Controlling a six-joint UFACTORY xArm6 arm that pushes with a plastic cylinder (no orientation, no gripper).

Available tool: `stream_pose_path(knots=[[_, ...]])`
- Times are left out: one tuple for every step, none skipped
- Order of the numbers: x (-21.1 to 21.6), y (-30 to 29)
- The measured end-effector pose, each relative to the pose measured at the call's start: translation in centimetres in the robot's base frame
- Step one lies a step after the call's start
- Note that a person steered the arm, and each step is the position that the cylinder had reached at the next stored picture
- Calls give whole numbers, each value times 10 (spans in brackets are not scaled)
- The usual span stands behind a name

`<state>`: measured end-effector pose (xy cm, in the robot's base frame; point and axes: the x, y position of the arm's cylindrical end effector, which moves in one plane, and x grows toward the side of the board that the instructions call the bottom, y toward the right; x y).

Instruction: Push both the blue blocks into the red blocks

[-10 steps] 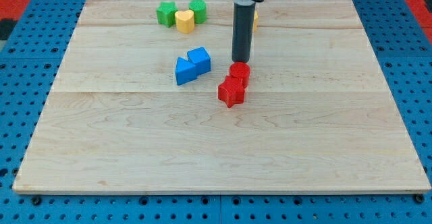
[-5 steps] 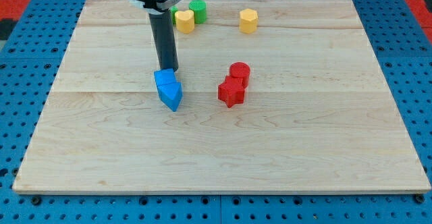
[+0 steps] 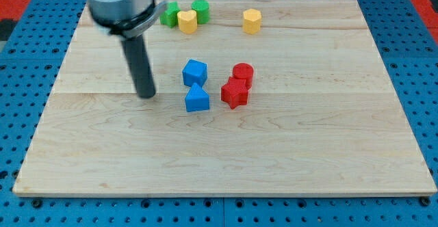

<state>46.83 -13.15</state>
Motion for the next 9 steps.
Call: stream_pose_path(knots=[[46, 31], [13, 66], [-8, 78], [-8, 51], [-47, 10], [-44, 49], [-34, 103], [-41, 24], [-67, 42]])
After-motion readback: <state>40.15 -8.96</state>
